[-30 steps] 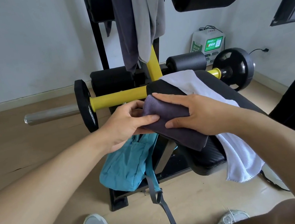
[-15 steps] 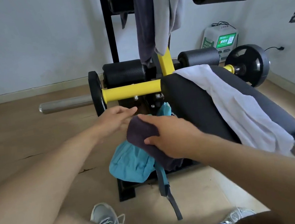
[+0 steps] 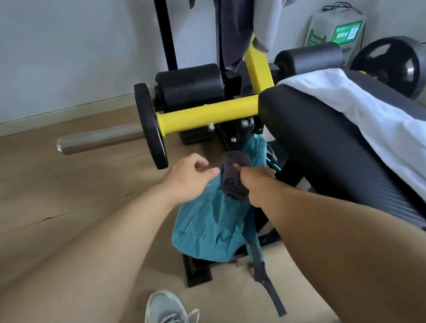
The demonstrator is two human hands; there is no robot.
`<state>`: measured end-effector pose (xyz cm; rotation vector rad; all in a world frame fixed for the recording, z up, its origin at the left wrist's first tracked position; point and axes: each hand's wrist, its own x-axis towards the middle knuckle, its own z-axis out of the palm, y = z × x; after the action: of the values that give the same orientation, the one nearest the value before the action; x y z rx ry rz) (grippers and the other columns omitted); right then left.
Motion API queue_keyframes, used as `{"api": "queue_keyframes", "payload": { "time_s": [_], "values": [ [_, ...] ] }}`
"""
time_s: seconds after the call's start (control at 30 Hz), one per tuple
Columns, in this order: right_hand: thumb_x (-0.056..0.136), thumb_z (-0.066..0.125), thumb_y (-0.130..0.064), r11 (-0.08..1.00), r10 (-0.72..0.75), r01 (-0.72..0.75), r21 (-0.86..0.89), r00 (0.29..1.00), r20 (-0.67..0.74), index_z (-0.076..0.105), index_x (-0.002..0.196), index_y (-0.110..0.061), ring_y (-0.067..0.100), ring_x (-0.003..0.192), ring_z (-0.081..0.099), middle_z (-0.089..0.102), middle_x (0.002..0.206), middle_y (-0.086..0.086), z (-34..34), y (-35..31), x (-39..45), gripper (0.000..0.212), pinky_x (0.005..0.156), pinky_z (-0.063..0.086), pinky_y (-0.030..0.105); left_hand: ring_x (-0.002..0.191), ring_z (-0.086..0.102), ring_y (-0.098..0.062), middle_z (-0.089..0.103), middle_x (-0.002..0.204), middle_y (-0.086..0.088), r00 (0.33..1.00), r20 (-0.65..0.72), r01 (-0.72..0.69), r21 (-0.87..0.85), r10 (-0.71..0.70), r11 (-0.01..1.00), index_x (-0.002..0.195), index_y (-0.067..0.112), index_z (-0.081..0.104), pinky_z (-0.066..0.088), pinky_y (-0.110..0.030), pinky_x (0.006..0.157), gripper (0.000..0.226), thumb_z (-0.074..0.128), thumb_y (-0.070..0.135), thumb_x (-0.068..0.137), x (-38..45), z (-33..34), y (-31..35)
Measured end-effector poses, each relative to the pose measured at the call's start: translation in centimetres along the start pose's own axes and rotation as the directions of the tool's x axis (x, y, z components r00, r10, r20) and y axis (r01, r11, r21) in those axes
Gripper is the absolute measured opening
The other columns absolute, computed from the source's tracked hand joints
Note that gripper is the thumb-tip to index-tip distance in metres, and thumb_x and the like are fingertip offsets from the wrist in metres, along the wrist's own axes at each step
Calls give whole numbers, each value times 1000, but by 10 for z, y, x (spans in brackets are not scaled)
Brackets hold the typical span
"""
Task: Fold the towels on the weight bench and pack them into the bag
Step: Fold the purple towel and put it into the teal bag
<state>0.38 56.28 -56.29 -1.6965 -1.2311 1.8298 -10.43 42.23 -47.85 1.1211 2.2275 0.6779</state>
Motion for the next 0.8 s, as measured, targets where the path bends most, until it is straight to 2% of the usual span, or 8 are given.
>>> {"api": "queue_keyframes", "payload": {
  "time_s": [0.1, 0.27, 0.37, 0.47, 0.57, 0.67, 0.7, 0.8],
  "values": [
    [96, 64, -31, 994, 60, -68, 83, 994, 95, 46, 144, -6, 30, 114, 62, 56, 140, 13, 4, 6, 32, 57, 88, 54, 41, 115, 61, -25, 57, 138, 1, 999, 25, 20, 2, -20, 1000, 134, 26, 55, 42, -31, 85, 48, 59, 56, 96, 2, 0, -4],
    [95, 64, -26, 998, 55, -55, 32, 998, 11, 50, 140, -3, 34, 117, 61, 57, 139, 14, 9, 19, 53, 51, 85, 51, 40, 124, 58, -27, 55, 142, -1, 996, 46, 72, -27, -71, 997, 137, 25, 54, 42, -31, 90, 48, 57, 53, 98, 4, -2, -14],
    [90, 70, -34, 934, -225, 163, -319, 959, -170, 54, 135, -13, 35, 120, 60, 61, 133, 11, 20, 27, 19, 51, 96, 50, 40, 129, 51, -24, 54, 144, -1, 996, 11, 94, -39, -94, 995, 137, 24, 54, 40, -31, 98, 37, 50, 42, 104, 4, -7, -17],
    [92, 68, -38, 744, -537, 478, -467, 843, 8, 56, 129, -23, 26, 117, 62, 67, 126, 1, 17, 54, -33, 42, 101, 50, 40, 131, 49, -27, 54, 144, -4, 988, -47, 144, -87, -148, 986, 138, 22, 52, 39, -33, 102, 33, 42, 32, 108, 2, -13, -20],
    [94, 63, -40, 522, -685, 614, -592, 715, 139, 57, 125, -27, 23, 105, 67, 72, 111, -4, -10, 89, -75, 34, 90, 52, 36, 131, 47, -31, 53, 144, -9, 970, -99, 206, -159, -224, 965, 137, 19, 53, 40, -33, 105, 34, 41, 29, 107, -4, -16, -24],
    [93, 61, -38, 244, -735, 767, -593, 545, 403, 56, 104, -28, 21, 87, 67, 70, 93, -6, -32, 109, -102, 16, 72, 49, 30, 127, 48, -30, 52, 141, -8, 960, -76, 250, -198, -269, 948, 136, 16, 53, 35, -30, 93, 37, 40, 37, 108, -12, -17, -29],
    [90, 63, -36, 130, -759, 826, -549, 439, 481, 53, 97, -27, 21, 78, 65, 68, 86, -5, -36, 110, -110, 15, 65, 46, 28, 121, 51, -30, 55, 136, -6, 957, -61, 263, -233, -284, 936, 132, 17, 55, 37, -30, 92, 39, 42, 45, 107, -16, -17, -30],
    [90, 62, -28, -253, -818, 879, -404, 28, 574, 54, 89, -22, 22, 64, 60, 60, 74, -1, -38, 102, -125, 10, 51, 47, 29, 110, 58, -29, 60, 119, -3, 922, 71, 374, -429, -382, 823, 116, 26, 56, 49, -42, 99, 62, 53, 80, 84, -26, -23, -35]
  ]
}}
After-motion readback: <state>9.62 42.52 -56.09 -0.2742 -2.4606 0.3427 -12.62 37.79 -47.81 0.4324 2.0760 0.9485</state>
